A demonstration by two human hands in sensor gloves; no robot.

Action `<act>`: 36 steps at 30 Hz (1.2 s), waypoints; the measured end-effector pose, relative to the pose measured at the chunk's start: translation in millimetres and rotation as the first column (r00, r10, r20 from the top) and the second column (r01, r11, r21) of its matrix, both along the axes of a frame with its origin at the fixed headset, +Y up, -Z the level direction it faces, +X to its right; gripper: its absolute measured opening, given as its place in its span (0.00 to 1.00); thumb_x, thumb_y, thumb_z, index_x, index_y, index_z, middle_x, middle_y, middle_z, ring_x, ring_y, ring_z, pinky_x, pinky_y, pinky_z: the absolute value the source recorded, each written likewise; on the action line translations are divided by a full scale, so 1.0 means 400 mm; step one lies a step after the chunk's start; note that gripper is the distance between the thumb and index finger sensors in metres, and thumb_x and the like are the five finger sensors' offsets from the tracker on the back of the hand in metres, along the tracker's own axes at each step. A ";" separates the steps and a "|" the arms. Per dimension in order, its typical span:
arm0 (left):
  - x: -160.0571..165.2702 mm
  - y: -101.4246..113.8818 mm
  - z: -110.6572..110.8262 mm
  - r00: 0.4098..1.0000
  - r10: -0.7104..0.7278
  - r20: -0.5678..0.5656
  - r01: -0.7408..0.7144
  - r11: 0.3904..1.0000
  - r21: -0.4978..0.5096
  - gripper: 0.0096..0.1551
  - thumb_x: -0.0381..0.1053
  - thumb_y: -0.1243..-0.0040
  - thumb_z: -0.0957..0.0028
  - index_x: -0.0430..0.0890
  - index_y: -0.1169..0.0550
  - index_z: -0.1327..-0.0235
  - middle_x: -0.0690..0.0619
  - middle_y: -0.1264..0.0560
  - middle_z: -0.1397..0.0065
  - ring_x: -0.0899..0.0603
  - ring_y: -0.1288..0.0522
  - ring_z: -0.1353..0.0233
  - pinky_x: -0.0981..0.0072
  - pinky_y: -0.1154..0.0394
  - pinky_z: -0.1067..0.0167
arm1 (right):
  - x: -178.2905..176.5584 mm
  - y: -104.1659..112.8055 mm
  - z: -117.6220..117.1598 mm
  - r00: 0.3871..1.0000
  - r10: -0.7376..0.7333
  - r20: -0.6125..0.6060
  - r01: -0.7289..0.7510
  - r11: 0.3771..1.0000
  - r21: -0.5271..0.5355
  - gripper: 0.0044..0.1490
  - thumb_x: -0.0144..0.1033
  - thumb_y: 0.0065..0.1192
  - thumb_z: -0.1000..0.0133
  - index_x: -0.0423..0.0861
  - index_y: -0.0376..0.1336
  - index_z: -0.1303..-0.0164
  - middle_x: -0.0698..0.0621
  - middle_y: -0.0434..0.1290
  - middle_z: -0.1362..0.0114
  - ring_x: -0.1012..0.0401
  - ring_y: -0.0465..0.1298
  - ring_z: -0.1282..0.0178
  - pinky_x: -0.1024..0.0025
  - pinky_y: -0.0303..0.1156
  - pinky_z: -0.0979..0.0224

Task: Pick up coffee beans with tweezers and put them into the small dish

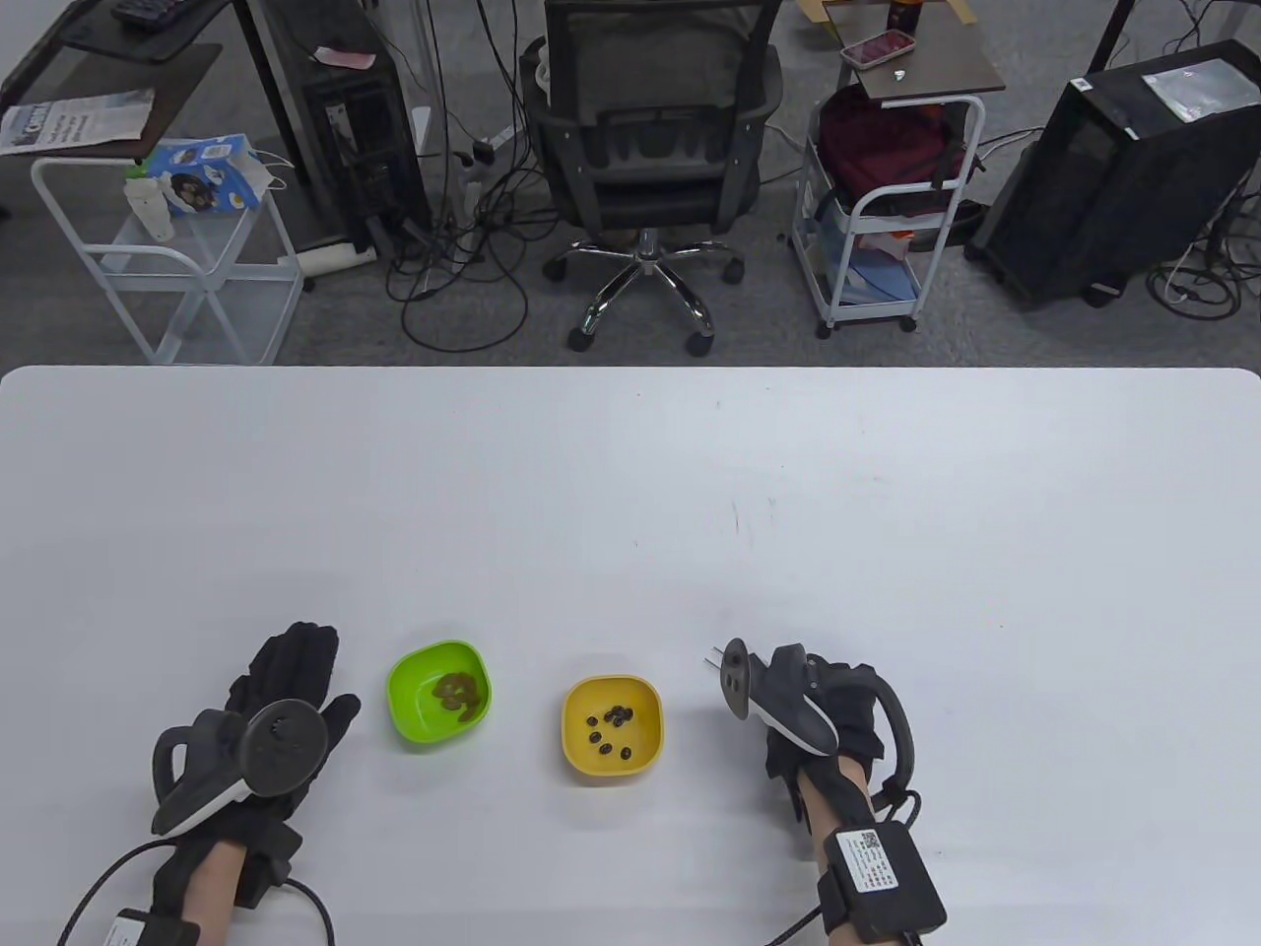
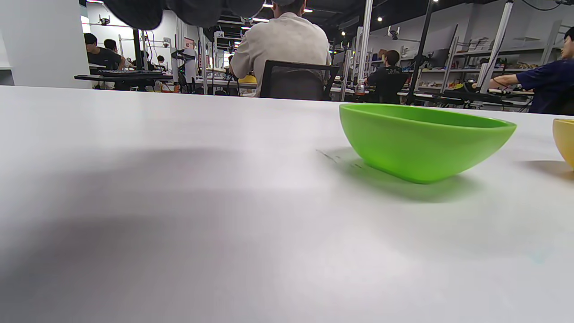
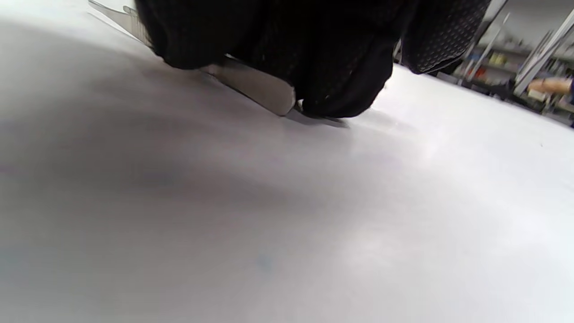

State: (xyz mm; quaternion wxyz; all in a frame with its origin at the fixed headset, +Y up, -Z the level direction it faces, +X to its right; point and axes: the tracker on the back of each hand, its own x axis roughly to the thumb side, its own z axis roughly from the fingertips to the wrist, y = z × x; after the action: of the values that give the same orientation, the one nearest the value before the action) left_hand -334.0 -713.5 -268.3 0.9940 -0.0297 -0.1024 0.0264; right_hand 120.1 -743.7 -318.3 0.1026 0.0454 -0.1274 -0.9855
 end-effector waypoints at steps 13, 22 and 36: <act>0.003 0.001 0.006 1.000 -0.013 0.006 0.012 1.000 0.008 0.46 0.57 0.67 0.36 0.31 0.50 0.12 0.29 0.49 0.10 0.22 0.42 0.15 0.27 0.37 0.26 | 0.098 0.111 0.121 0.933 -0.357 -0.049 0.358 0.907 0.223 0.48 0.47 0.53 0.47 0.43 0.48 0.17 0.40 0.56 0.13 0.35 0.60 0.15 0.34 0.53 0.16; 0.003 0.001 0.013 1.000 -0.013 -0.008 0.013 1.000 0.006 0.46 0.57 0.67 0.37 0.31 0.50 0.12 0.29 0.49 0.10 0.22 0.42 0.15 0.27 0.37 0.26 | 0.085 0.086 0.123 0.930 -0.346 -0.123 0.366 0.901 0.230 0.53 0.49 0.52 0.48 0.42 0.39 0.16 0.39 0.46 0.09 0.34 0.49 0.12 0.34 0.48 0.16; 0.011 -0.003 0.009 1.000 -0.028 0.000 0.028 1.000 -0.011 0.46 0.58 0.67 0.37 0.32 0.50 0.12 0.29 0.49 0.09 0.22 0.42 0.14 0.27 0.37 0.26 | 0.100 0.086 0.134 0.917 -0.385 -0.108 0.400 0.885 0.238 0.52 0.48 0.52 0.48 0.42 0.42 0.16 0.38 0.48 0.10 0.33 0.51 0.13 0.33 0.50 0.16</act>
State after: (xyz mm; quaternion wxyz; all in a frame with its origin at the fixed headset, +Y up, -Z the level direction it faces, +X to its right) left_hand -329.5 -714.6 -264.5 0.9941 -0.0366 -0.1016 0.0130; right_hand 160.2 -709.4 -264.6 -0.1017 0.0030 -0.0028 -0.9948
